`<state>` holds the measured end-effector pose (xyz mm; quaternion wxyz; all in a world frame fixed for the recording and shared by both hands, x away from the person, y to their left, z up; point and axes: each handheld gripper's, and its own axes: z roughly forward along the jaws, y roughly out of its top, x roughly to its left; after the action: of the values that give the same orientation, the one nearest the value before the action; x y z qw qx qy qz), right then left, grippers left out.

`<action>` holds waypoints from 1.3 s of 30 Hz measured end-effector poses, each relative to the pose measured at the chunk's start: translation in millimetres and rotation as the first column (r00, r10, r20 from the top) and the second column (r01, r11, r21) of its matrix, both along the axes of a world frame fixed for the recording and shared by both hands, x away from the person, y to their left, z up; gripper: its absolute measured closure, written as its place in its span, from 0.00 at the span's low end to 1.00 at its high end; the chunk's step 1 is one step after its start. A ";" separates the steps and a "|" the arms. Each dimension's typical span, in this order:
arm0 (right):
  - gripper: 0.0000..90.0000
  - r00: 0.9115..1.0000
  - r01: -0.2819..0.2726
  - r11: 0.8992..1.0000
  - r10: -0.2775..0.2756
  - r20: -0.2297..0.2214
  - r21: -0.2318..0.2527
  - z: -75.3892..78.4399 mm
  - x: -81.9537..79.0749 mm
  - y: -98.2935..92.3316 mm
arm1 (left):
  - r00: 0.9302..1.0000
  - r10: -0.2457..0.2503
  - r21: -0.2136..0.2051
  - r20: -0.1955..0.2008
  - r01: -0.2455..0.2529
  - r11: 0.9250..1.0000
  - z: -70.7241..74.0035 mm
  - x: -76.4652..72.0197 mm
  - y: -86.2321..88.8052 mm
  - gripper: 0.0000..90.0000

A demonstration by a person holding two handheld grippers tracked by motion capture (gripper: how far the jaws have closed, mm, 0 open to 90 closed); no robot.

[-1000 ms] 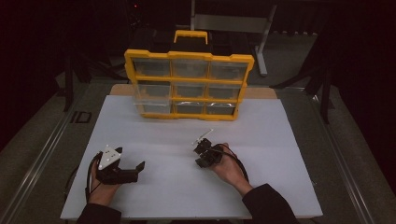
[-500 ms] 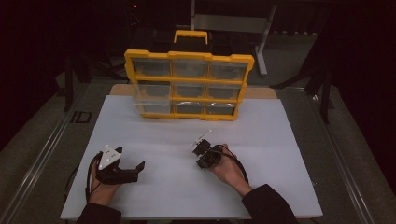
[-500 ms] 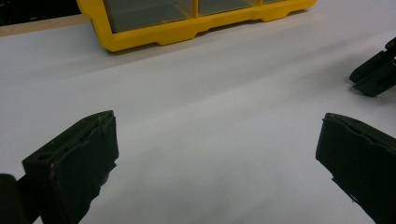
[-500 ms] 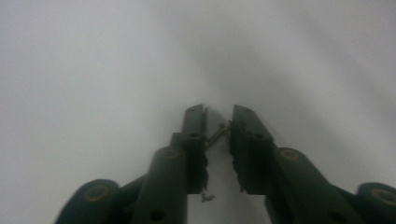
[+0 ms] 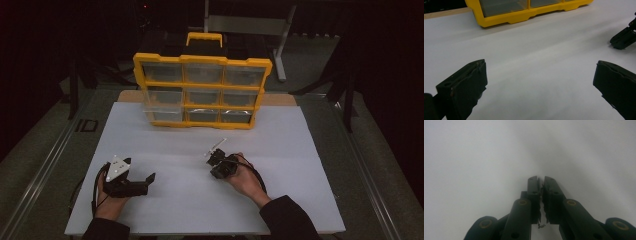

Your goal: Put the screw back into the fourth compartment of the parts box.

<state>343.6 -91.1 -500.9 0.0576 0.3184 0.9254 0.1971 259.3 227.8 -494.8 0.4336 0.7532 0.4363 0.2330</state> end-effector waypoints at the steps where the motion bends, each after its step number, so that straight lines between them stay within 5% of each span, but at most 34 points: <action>1: 0.93 1.000 0.000 1.000 0.000 -0.003 0.005 -0.1 0.3 -0.4 | 1.000 0.001 -0.001 0.000 -0.001 1.000 0.0 0.0 0.1 0.00; 20: 0.97 0.999 -0.031 0.999 0.031 0.019 -0.036 1.0 2.3 5.4 | 1.000 0.002 0.000 -0.003 -0.002 1.000 -0.7 0.5 -0.4 0.00; 30: 0.97 0.998 -0.048 0.999 0.048 -0.028 -0.005 2.0 11.1 -0.3 | 1.000 0.004 -0.002 -0.001 -0.004 1.000 -0.3 0.4 0.6 0.00; 39: 0.97 0.997 -0.079 0.997 0.078 -0.010 -0.012 16.9 16.3 -5.1 | 1.000 0.004 -0.009 0.003 -0.004 1.000 0.0 0.0 0.7 0.00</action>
<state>359.9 -96.2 -484.0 0.0475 0.2824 0.9387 0.1920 259.3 228.6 -494.8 0.4374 0.7498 0.4383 0.2332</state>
